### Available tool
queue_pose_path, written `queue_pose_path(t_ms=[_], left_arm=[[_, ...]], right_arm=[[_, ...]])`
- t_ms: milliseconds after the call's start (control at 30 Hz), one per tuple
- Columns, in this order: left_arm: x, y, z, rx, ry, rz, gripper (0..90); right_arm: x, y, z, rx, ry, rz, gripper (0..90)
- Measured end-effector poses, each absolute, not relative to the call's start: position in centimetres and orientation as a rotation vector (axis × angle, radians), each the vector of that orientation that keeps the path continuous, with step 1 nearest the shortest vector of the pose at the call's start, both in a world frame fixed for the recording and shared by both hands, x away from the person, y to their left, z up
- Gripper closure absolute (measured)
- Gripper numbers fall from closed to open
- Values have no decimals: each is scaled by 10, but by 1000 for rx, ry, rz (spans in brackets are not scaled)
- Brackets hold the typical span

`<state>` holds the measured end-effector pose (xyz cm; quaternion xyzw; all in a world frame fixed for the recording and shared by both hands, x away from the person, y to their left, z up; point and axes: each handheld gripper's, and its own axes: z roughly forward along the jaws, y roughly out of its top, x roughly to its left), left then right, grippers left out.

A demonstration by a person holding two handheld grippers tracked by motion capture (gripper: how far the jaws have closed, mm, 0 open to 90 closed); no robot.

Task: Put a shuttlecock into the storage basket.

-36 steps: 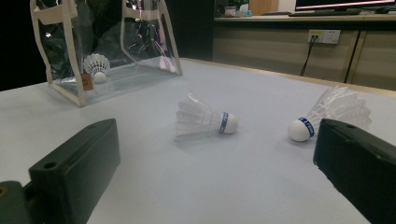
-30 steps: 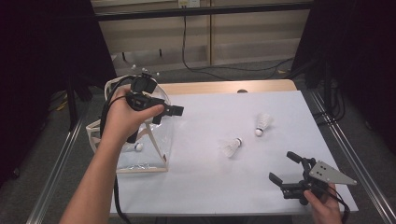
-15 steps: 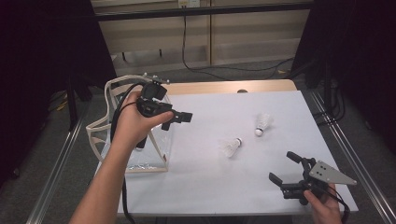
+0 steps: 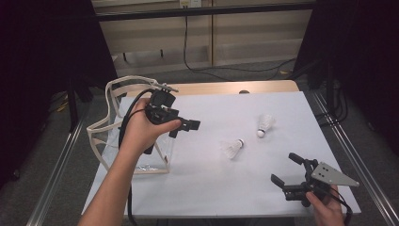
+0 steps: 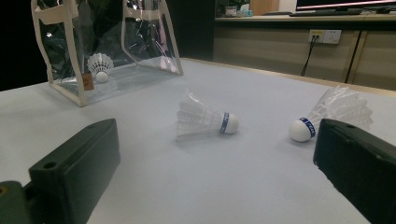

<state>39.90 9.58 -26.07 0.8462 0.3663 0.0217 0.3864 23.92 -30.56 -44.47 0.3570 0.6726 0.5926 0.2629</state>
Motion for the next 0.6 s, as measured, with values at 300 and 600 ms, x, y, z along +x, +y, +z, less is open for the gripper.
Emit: queue_pose_path(t_ms=[300, 600], left_arm=[[395, 89, -269, 2157, 906, 42, 59], [392, 85, -276, 2158, 880, 66, 59]], right_arm=[[239, -306, -445, 964, 1819, 1602, 2], [239, -306, -445, 965, 1819, 1601, 2]])
